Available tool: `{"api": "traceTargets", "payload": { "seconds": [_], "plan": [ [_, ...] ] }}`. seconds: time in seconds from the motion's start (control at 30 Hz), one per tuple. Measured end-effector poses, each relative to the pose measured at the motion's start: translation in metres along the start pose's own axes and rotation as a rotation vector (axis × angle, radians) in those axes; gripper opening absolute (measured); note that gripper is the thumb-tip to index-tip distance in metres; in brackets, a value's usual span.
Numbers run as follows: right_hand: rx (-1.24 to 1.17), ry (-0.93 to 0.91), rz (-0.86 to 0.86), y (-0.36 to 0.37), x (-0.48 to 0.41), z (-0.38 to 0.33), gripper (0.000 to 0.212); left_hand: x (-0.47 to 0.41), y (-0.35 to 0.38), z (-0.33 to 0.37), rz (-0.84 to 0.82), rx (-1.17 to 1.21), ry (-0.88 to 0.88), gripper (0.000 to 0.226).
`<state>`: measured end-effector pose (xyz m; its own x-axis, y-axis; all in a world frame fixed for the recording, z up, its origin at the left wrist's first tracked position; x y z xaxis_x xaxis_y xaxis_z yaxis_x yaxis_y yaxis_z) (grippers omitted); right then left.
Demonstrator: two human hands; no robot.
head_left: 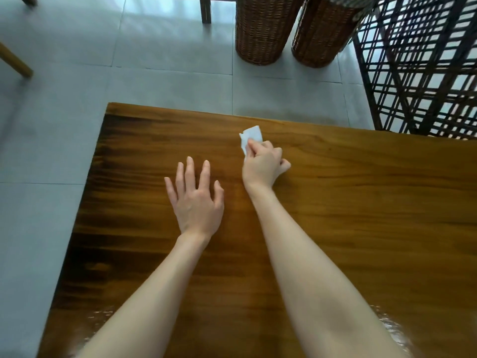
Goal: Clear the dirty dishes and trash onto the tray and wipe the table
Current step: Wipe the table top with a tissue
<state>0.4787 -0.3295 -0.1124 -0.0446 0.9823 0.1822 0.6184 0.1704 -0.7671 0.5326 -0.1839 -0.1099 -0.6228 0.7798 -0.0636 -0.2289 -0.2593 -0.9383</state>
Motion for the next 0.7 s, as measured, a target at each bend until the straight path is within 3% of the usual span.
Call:
{"api": "traceTargets", "payload": {
  "seconds": [0.1, 0.23, 0.43, 0.7],
  "plan": [
    [0.009, -0.121, -0.036, 0.034, 0.044, -0.032, 0.02, -0.003, -0.016, -0.049, 0.003, -0.064, -0.035, 0.058],
    [0.049, -0.145, -0.006, 0.039, 0.056, -0.039, 0.021, 0.0, -0.031, -0.097, -0.008, -0.089, -0.073, 0.061],
    [0.005, 0.175, 0.154, 0.023, 0.032, -0.023, 0.025, 0.01, -0.036, -0.127, -0.057, -0.09, -0.046, 0.062],
    [0.064, -0.164, -0.084, 0.076, 0.099, -0.067, 0.023, 0.013, -0.034, -0.131, -0.077, -0.116, -0.029, 0.063]
  ]
}}
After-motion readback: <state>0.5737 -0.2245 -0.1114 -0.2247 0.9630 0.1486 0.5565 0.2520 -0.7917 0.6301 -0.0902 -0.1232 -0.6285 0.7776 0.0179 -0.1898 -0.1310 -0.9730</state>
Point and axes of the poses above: each hand's wrist, its own x-axis away from the middle knuckle, its own y-axis out of the palm, z = x × y, the point moved 4 cm from there along -x, towards the middle knuckle, and after that the axes turned 14 degrees about y, right-handed, at the moved point
